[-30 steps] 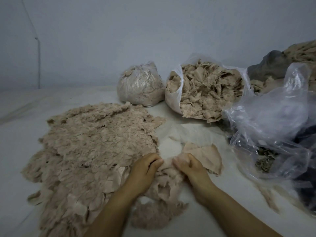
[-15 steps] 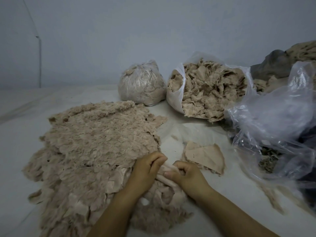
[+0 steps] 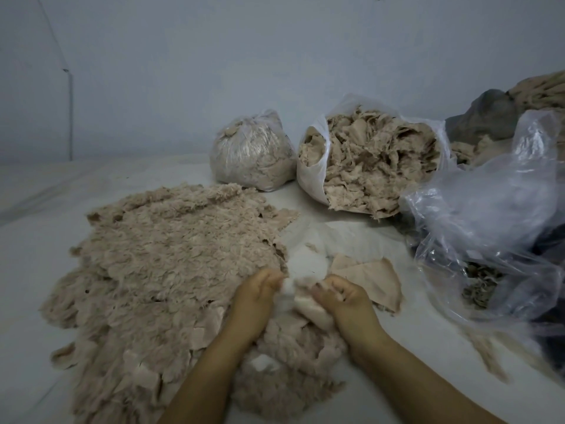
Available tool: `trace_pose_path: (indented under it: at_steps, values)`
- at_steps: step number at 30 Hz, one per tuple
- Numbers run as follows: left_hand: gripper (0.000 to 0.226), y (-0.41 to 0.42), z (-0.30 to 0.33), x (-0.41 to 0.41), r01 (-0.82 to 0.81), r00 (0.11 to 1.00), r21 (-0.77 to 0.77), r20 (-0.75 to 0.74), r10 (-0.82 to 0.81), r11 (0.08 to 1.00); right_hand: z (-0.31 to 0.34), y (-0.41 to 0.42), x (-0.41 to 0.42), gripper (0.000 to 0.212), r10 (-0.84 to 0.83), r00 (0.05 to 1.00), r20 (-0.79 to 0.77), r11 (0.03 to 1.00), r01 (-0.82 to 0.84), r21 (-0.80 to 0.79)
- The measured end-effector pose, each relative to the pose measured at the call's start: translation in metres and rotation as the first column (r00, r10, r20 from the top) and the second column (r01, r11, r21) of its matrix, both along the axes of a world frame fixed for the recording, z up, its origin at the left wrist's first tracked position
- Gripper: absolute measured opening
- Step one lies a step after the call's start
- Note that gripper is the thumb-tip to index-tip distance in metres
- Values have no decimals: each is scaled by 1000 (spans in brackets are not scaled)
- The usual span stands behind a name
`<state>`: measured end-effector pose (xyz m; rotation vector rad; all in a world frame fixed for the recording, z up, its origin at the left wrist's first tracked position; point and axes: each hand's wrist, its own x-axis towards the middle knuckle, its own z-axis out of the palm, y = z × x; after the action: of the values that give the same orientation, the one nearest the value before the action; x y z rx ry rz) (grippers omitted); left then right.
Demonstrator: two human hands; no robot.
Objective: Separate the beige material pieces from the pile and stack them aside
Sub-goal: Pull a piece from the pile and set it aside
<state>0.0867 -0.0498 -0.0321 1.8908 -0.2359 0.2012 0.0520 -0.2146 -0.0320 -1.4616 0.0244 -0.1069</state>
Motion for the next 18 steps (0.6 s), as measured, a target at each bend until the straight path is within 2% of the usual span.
trace_pose_path:
  at_steps: [2,3,5,7,8,10,12,15,16,18]
  values:
    - [34,9,1,5,-223,975,-58,-6,223,973,2,-8,1,29,-50,997,-55,974,61,219]
    - [34,11,3,4,-246,969,-75,-1,247,966,3,-11,2,29,-39,996,-79,956,60,287]
    - [26,6,8,-4,-68,997,-99,-36,65,993,2,-12,2,22,10,993,-115,938,30,346]
    - [21,-8,8,-11,163,978,-98,-119,-174,982,1,-6,4,28,57,991,-124,899,3,438]
    - [20,-15,7,-15,231,963,-78,-126,-239,970,1,-4,5,34,79,990,-113,866,-12,501]
    - [7,-23,4,-17,272,960,3,-67,-271,962,5,-5,6,36,71,994,-83,821,-11,571]
    - [16,-21,3,-16,246,968,-45,-32,-247,968,4,-14,8,37,50,997,-56,842,-12,539]
    - [37,-12,6,-17,278,934,-319,-129,-333,906,2,-19,5,47,111,993,-45,948,-92,306]
    - [38,-12,7,-18,296,920,-340,-151,-362,893,2,-18,3,39,143,988,-59,958,-123,260]
    - [27,-14,8,-19,283,923,-364,-150,-356,887,3,-14,2,12,133,987,-85,955,-105,276]
